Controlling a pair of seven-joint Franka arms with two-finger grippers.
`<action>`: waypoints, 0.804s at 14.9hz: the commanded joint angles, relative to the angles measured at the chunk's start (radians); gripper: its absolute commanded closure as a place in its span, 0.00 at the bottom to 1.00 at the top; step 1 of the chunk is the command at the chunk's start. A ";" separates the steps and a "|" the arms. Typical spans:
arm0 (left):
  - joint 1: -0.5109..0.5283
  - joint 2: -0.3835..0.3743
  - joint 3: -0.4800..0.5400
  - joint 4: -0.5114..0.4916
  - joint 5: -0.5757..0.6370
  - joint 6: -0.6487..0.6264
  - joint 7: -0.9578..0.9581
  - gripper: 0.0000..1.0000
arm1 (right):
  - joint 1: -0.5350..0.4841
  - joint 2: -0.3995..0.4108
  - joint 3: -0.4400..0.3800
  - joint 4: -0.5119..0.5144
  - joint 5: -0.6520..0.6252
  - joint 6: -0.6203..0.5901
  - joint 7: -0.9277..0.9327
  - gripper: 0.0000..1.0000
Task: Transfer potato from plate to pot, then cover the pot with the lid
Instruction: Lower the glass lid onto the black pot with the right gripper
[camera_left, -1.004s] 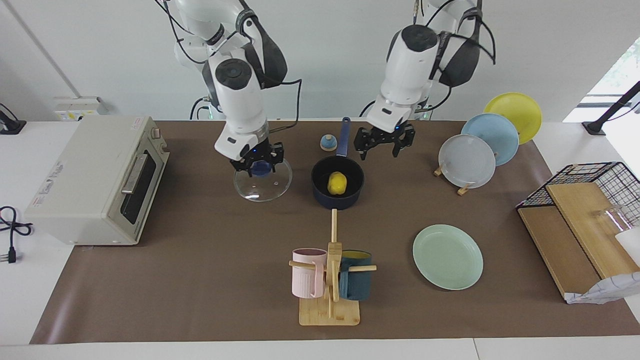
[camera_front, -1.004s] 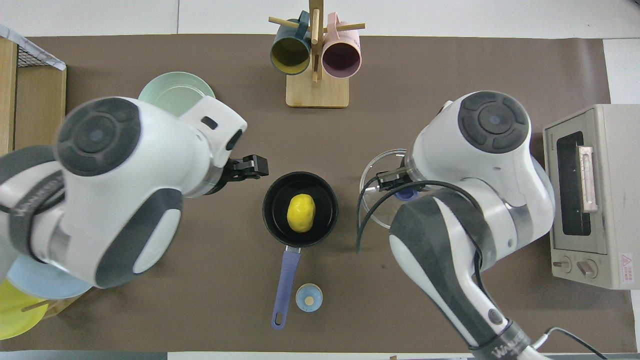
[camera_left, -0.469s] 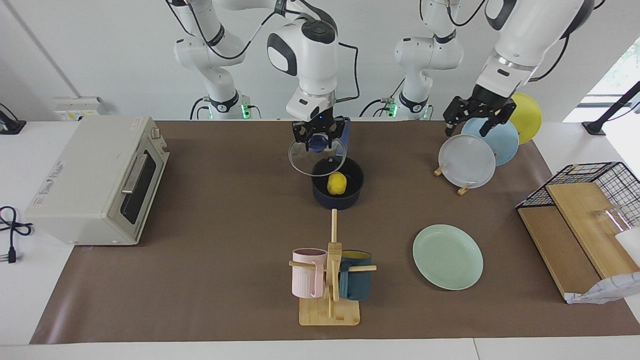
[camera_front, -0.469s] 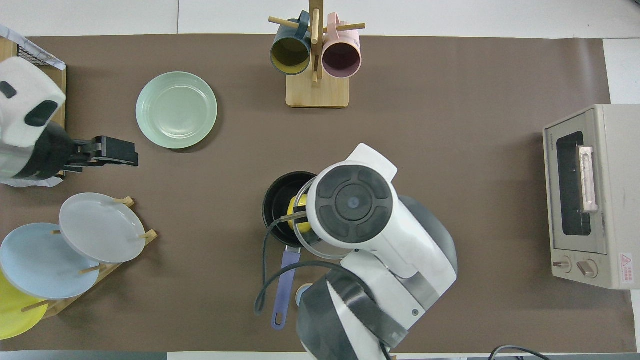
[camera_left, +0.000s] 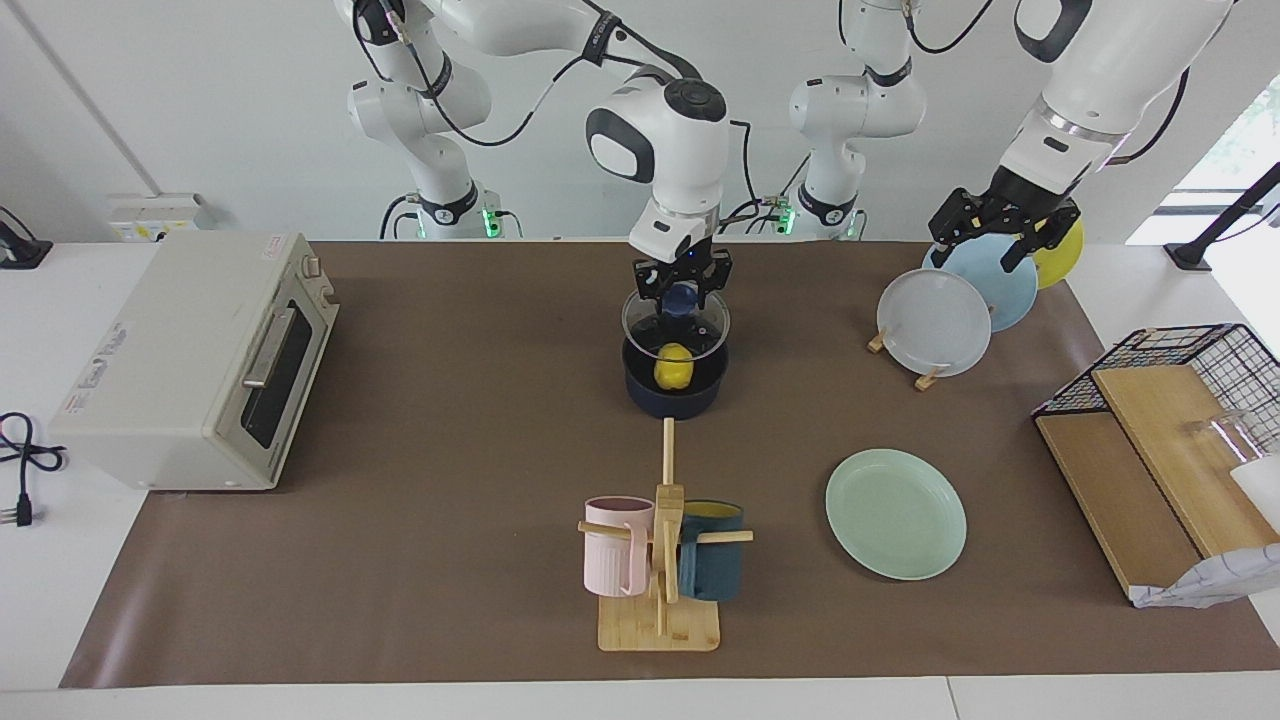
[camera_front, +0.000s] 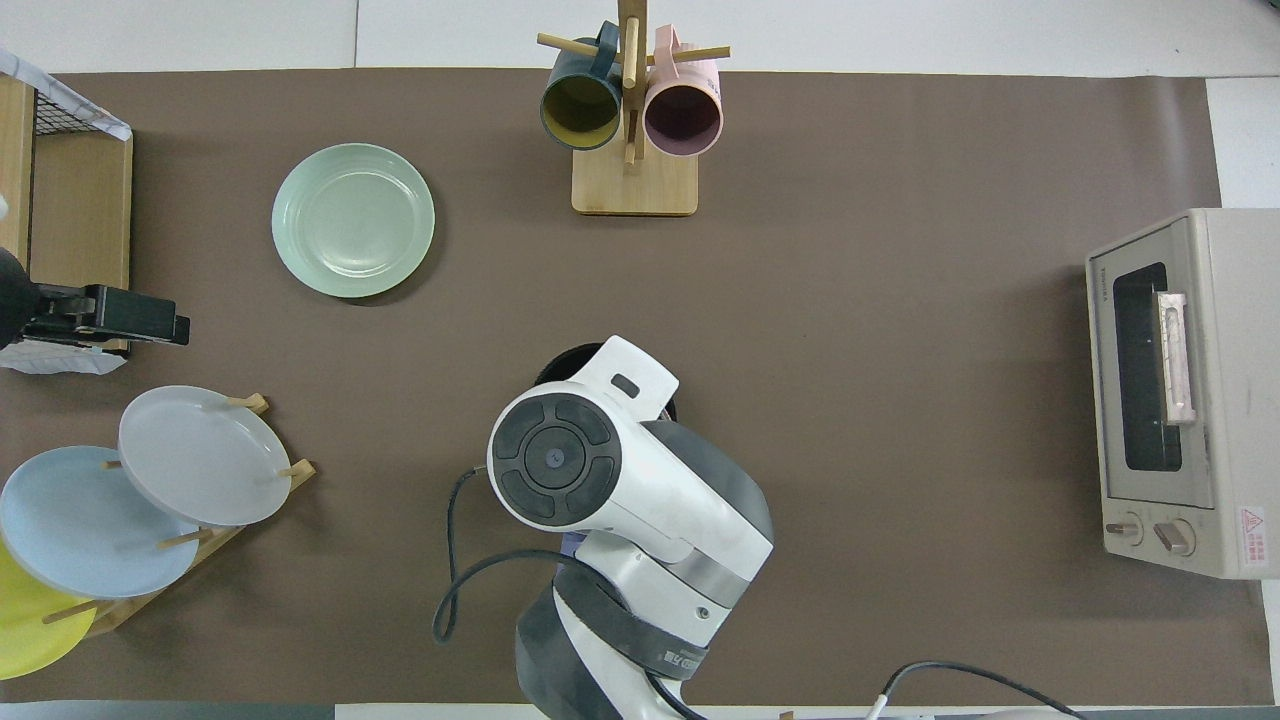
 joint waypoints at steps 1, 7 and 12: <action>-0.006 0.019 0.010 0.038 0.017 -0.048 -0.030 0.00 | 0.004 0.022 0.011 0.028 -0.043 0.027 0.024 1.00; -0.024 0.050 0.031 0.092 0.073 -0.146 -0.038 0.00 | 0.001 0.051 0.011 0.023 -0.091 0.047 0.022 1.00; -0.026 0.057 0.025 0.084 0.075 -0.094 -0.042 0.00 | -0.005 0.063 0.011 0.025 -0.092 0.049 0.021 1.00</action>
